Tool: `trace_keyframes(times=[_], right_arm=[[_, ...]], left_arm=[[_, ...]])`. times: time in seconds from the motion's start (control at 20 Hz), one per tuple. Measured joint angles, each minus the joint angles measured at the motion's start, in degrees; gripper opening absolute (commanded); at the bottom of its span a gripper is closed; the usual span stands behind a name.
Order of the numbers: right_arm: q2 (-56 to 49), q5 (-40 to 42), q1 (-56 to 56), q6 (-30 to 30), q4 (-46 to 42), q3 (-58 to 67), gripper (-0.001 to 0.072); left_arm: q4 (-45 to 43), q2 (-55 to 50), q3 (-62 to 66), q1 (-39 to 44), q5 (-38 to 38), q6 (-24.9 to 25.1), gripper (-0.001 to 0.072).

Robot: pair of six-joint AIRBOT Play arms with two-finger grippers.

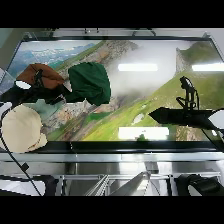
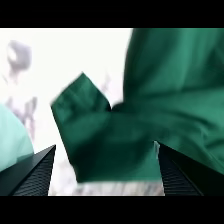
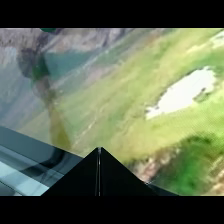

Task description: Fold the shirts.

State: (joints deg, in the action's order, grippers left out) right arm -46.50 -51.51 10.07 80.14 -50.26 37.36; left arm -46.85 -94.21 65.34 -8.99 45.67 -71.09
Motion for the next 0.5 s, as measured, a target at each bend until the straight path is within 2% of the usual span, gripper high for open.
trace_keyframes(times=[0.05, 0.1, 0.2, 0.25, 0.3, 0.5], right_arm=[[0.0, 0.0, 0.0, 0.0, 0.0, 0.0, 0.0019], [0.0, 0.0, 0.0, 0.0, 0.0, 0.0, 0.0020], [0.0, 0.0, 0.0, 0.0, 0.2, 0.0, 0.0020], [0.0, 0.0, 0.0, 0.0, 0.2, 0.0, 0.0019], [0.0, 0.0, 0.0, 0.0, 0.2, 0.0, 0.0020], [0.0, 0.0, 0.0, 0.0, 0.2, 0.0, 0.0019]], left_arm=[[0.1, -0.4, 0.0, 0.5, -0.9, 0.1, 0.0600], [0.3, -0.9, -0.1, 1.2, -1.4, 0.2, 0.0419], [0.5, -2.3, -0.1, 2.9, -1.6, 0.2, 0.0229], [0.7, -2.8, -0.1, 3.6, -1.6, 0.2, 0.0104], [0.7, -3.2, 0.0, 4.2, -1.5, 0.3, 0.0027], [0.8, -1.7, 3.2, 5.2, 3.8, 2.9, 0.0025]])
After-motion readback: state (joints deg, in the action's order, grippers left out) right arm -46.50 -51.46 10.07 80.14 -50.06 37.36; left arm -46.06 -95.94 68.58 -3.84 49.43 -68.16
